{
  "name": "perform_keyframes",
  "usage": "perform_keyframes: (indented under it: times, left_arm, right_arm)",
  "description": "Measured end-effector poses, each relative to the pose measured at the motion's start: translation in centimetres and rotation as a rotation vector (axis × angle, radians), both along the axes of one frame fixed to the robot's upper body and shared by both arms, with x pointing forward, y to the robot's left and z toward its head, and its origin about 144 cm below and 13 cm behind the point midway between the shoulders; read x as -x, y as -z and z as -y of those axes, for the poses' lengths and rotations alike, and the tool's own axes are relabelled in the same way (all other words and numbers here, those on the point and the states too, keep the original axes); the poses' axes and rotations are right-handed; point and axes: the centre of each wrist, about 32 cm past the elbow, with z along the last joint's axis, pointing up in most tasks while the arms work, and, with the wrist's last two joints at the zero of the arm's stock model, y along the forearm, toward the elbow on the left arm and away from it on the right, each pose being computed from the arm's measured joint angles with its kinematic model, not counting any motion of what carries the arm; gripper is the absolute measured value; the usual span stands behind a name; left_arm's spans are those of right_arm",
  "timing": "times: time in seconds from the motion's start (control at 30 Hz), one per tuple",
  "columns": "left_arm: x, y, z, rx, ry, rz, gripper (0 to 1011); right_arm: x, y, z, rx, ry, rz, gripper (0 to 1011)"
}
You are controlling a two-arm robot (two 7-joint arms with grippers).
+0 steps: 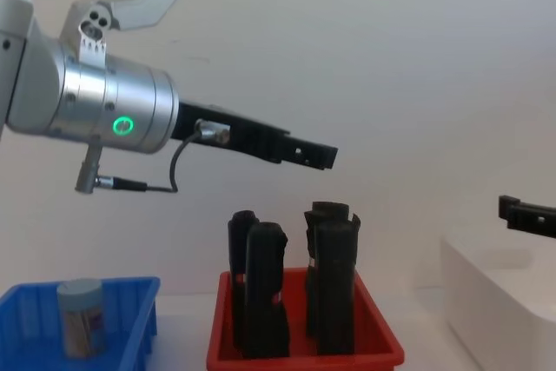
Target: Pick the cotton swabs from the blue box and place them into the white box.
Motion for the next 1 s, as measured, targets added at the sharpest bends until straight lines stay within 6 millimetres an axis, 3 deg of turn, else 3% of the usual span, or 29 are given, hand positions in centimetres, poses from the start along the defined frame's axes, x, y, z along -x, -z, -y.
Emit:
perform_keyframes:
  times: [0.4,1.0]
  left_arm:
    - [2.1,3.2,0.3,0.019,-0.090,0.108,1004]
    - [5.7,7.5,0.9,0.087,-0.228,0.253,1004]
  right_arm:
    - [3.1,-0.8,-2.8,-0.029,-0.024,0.061,1001]
    - [3.5,-0.9,-3.1,-0.033,-0.025,0.067,1001]
